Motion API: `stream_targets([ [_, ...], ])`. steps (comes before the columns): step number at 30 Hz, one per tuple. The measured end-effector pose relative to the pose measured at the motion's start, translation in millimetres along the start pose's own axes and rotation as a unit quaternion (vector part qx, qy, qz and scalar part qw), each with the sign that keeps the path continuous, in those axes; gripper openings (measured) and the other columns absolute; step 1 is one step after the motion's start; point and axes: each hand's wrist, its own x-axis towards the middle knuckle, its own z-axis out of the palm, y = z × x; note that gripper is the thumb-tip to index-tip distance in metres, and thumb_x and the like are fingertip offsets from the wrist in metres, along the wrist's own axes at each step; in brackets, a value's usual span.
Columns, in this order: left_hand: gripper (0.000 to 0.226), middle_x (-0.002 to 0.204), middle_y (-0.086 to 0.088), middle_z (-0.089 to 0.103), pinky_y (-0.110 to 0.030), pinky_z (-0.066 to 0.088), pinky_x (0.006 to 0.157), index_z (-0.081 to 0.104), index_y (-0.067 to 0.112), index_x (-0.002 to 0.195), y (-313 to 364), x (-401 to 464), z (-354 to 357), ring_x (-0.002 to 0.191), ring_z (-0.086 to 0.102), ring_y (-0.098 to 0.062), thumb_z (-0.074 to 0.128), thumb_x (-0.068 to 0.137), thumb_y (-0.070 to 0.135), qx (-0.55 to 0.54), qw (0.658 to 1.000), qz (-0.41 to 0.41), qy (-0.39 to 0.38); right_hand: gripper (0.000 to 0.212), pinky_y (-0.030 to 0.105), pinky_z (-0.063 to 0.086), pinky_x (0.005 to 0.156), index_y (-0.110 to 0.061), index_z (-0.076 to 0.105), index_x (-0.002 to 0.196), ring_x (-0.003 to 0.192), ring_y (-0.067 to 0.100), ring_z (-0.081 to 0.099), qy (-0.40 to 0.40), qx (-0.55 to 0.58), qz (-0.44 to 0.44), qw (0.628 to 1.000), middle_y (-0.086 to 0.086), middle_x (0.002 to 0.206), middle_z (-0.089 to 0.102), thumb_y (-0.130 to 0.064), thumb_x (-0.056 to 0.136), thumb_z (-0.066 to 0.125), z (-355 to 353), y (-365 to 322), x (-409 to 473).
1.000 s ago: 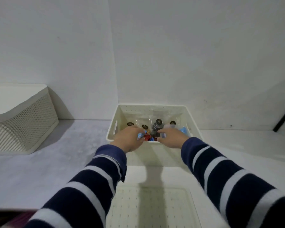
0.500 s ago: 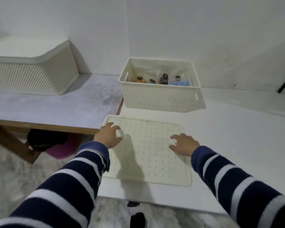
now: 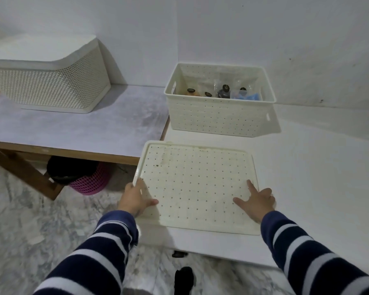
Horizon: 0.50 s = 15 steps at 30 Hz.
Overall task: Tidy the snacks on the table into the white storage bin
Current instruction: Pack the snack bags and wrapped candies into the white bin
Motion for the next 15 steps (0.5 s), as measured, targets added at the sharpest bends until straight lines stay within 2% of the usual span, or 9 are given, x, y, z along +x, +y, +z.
stream_targets([
  [3, 0.1, 0.15, -0.009, 0.022, -0.038, 0.04, 0.102, 0.019, 0.018, 0.152, 4, -10, -6, 0.127, 0.042, -0.03, 0.079, 0.074, 0.037, -0.011, 1.0, 0.001, 0.005, 0.086, 0.043, 0.035, 0.102, -0.039, 0.003, 0.15, 0.129, 0.035, 0.025, 0.007, 0.005, 0.002, 1.0, 0.014, 0.136, 0.02, -0.06, 0.084, 0.054, -8, -1, -6],
  [10, 0.102, 0.15, -0.011, 0.026, -0.039, 0.04, 0.101, 0.023, 0.015, 0.15, 40, -30, -44, 0.127, 0.042, -0.032, 0.081, 0.07, 0.039, -0.038, 0.996, 0.055, 0.061, 0.084, 0.035, 0.033, 0.085, -0.037, 0.004, 0.15, 0.12, 0.031, 0.028, 0.074, 0.051, -0.051, 0.995, 0.012, 0.132, 0.021, -0.055, 0.086, 0.055, -67, -15, -26],
  [15, 0.1, 0.142, -0.012, 0.034, -0.038, 0.044, 0.095, 0.025, 0.017, 0.15, 82, -32, -76, 0.12, 0.047, -0.032, 0.079, 0.07, 0.045, -0.018, 0.99, 0.097, 0.1, 0.085, 0.034, 0.035, 0.087, -0.036, 0.006, 0.15, 0.119, 0.03, 0.027, 0.125, 0.085, -0.083, 0.985, 0.011, 0.133, 0.019, -0.054, 0.085, 0.056, -117, -26, -29],
])
